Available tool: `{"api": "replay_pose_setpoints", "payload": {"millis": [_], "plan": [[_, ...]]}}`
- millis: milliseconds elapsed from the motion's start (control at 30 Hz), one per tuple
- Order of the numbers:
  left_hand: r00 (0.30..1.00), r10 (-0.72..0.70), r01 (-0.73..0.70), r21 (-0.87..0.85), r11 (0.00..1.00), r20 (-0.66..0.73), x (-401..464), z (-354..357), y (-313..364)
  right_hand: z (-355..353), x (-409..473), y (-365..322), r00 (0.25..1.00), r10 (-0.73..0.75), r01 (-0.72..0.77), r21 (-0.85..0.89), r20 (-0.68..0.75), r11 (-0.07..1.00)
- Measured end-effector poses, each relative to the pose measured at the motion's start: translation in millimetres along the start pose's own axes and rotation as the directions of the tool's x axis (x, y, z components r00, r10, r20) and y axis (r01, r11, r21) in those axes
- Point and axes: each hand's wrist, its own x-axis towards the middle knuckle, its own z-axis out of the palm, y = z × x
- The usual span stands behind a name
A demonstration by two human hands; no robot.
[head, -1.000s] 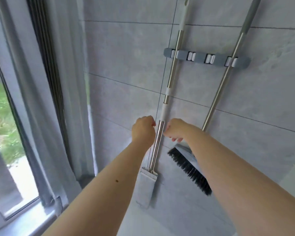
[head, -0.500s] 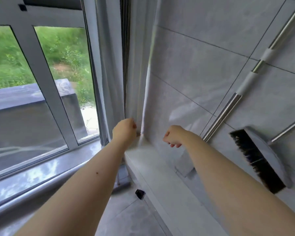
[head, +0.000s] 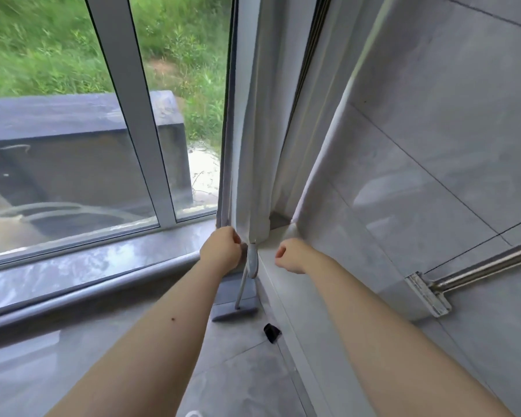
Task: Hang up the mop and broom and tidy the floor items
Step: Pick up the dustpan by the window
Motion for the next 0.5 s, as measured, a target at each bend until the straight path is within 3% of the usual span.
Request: {"api": "replay_pose_setpoints", "payload": {"millis": [300,500], "plan": [[0.979,-0.147,0.145,0.028,0.989,0.142,43,48,-7,18,80,6,0.997,-0.04,0.041,-0.018,0.059,0.999],[0.916,-0.323,0.328,0.016,0.944,0.237,76,86,-9,24,134,20,0.991,-0.083,0.091,-0.075,0.106,0.993]]}}
